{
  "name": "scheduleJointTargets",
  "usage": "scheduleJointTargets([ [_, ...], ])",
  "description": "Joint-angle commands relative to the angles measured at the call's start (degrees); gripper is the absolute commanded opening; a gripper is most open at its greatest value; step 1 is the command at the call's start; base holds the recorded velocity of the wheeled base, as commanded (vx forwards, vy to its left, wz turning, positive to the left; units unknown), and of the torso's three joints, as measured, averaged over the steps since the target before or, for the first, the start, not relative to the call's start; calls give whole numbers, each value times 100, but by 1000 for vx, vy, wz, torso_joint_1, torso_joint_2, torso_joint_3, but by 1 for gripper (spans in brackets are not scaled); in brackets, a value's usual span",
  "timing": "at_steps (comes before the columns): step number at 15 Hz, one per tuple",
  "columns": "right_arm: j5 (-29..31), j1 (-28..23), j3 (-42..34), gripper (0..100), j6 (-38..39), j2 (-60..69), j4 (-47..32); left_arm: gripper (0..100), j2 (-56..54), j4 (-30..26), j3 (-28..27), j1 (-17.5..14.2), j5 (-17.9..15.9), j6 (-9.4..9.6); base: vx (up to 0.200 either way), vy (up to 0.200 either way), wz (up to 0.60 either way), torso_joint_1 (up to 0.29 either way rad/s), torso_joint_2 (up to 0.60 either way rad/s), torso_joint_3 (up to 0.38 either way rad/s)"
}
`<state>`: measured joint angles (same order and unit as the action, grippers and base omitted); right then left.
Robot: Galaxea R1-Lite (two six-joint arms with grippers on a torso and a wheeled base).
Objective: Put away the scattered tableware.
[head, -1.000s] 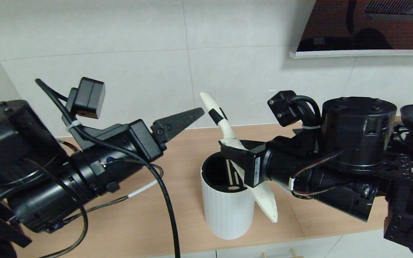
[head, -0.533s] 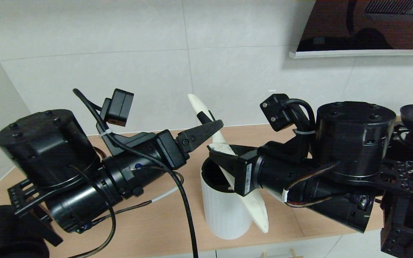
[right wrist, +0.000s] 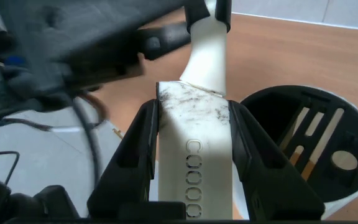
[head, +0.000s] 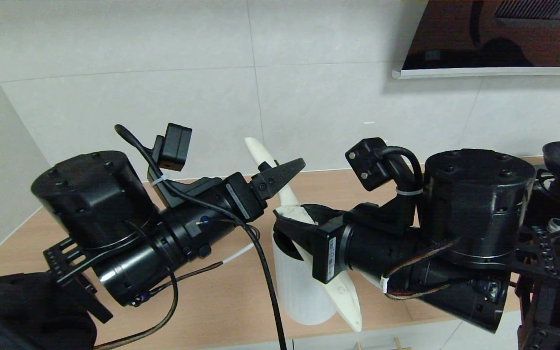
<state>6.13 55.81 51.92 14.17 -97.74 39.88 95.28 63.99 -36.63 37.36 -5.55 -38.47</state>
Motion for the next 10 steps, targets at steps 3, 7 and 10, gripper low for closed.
scheduleJointTargets([
  [3,-7,9,-86,0,-2,10,3,100,43,0,7,-1,19,103,0,0,0,0,0,0],
  [7,-7,9,-94,0,-10,19,3,100,52,-9,16,-1,62,138,0,0,0,0,0,0],
  [10,-7,9,-94,0,-10,27,3,0,69,-9,16,-1,62,130,0,0,0,0,0,0],
])
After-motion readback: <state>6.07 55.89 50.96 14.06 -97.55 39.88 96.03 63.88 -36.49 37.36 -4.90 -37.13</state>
